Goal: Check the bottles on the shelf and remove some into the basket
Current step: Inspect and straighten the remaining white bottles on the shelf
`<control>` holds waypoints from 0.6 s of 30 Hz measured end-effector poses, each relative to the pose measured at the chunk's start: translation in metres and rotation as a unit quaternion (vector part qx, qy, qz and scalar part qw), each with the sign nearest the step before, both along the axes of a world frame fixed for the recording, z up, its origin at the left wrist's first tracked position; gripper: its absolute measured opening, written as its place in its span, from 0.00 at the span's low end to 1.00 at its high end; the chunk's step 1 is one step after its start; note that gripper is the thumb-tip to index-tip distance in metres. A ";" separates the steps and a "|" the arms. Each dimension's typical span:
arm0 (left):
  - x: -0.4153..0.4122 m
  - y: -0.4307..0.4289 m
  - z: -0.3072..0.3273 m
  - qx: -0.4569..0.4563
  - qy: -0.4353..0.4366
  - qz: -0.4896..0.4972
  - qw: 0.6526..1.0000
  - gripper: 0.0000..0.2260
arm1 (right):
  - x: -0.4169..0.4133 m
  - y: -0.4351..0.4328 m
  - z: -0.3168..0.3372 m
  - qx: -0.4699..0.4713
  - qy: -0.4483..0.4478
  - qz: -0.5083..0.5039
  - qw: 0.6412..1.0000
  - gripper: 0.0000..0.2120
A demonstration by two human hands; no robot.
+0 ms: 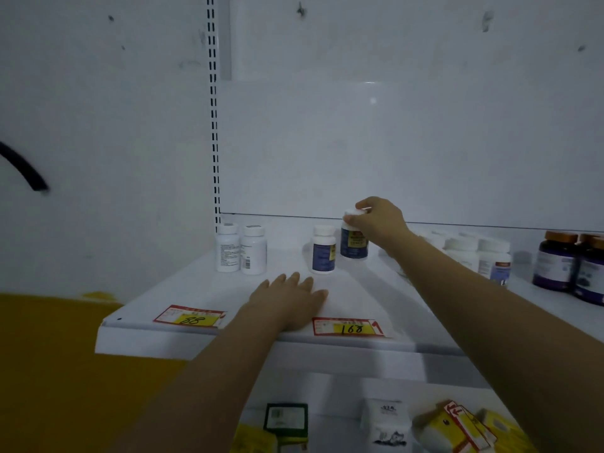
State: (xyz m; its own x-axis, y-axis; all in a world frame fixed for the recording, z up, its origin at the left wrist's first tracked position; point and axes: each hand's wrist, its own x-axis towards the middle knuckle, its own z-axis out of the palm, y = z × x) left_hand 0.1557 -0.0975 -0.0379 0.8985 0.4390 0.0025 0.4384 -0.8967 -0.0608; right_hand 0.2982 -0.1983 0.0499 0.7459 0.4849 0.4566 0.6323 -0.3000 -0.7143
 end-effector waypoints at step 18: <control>-0.002 0.001 0.001 0.022 0.018 -0.007 1.000 0.23 | -0.009 -0.006 -0.019 -0.136 -0.034 0.004 0.990 0.25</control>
